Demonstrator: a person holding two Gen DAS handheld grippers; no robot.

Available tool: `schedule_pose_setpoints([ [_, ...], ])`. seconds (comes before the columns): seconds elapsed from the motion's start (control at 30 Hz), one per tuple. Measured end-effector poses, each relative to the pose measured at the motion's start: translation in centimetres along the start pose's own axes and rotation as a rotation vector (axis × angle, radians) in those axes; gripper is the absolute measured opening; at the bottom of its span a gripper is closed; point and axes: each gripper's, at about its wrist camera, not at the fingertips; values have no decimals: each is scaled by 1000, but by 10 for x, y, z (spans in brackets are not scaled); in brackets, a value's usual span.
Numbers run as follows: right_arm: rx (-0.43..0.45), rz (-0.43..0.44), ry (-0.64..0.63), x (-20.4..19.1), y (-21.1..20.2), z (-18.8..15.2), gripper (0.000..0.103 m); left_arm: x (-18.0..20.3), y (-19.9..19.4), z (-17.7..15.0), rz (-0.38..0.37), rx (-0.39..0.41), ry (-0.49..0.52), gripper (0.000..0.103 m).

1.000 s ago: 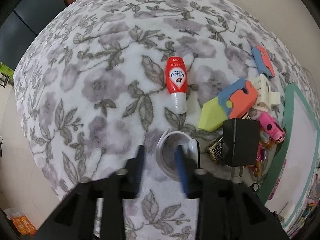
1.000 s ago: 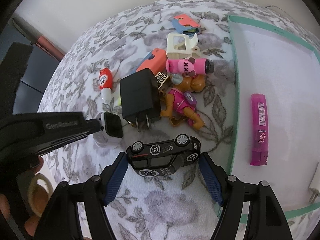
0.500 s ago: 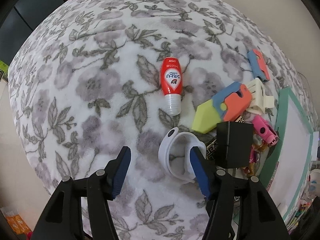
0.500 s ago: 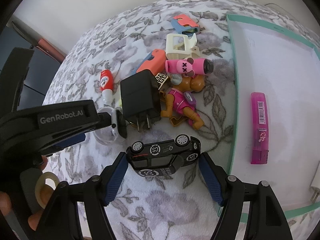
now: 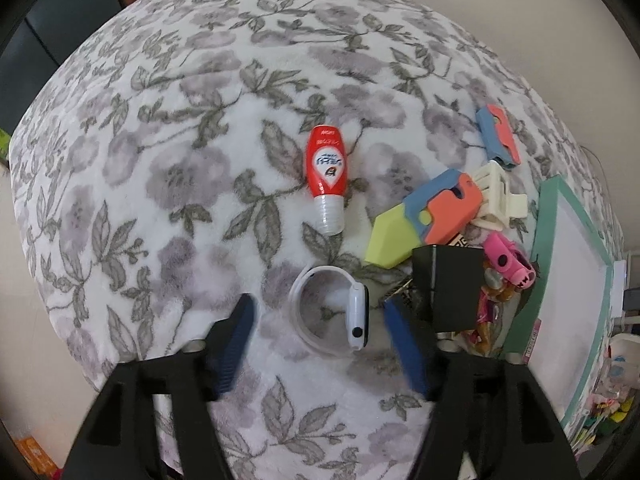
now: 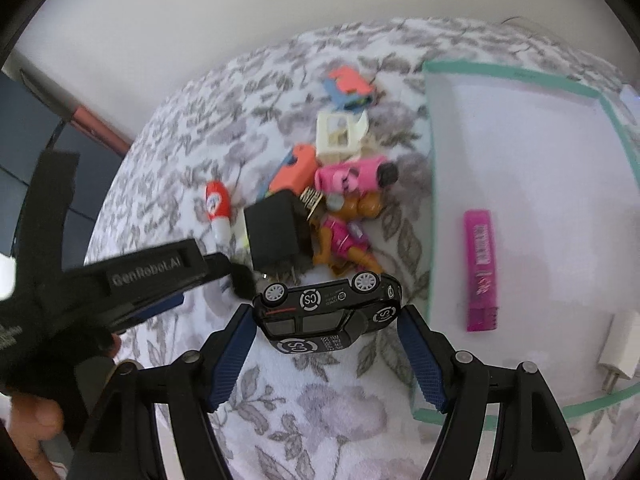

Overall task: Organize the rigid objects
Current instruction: 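Grasp the white watch band with the left tool while the right tool grasps the black toy car, then carry the watch and toy car into the tray and open both tools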

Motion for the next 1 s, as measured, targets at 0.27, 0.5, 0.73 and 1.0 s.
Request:
schedule_pose_setpoints([
  [0.27, 12, -26, 13, 7, -3, 0, 75, 7, 18, -8, 39, -49, 55, 85],
  [0.5, -2, -35, 14, 9, 2, -2, 75, -1, 34, -16, 84, -81, 49, 83],
  [0.73, -10, -38, 19, 10, 4, -3, 75, 2, 36, -25, 66, -69, 91, 56],
  [1.0, 11, -43, 26, 12, -1, 1, 75, -1, 25, -21, 74, -40, 94, 49],
])
Point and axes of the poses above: each gripper's, at about its wrist camera, not at the fingertips, and y roughly the way its jaws point, x to its right, z to its top, and after that the axes turned 15 degrees about x, right-handed
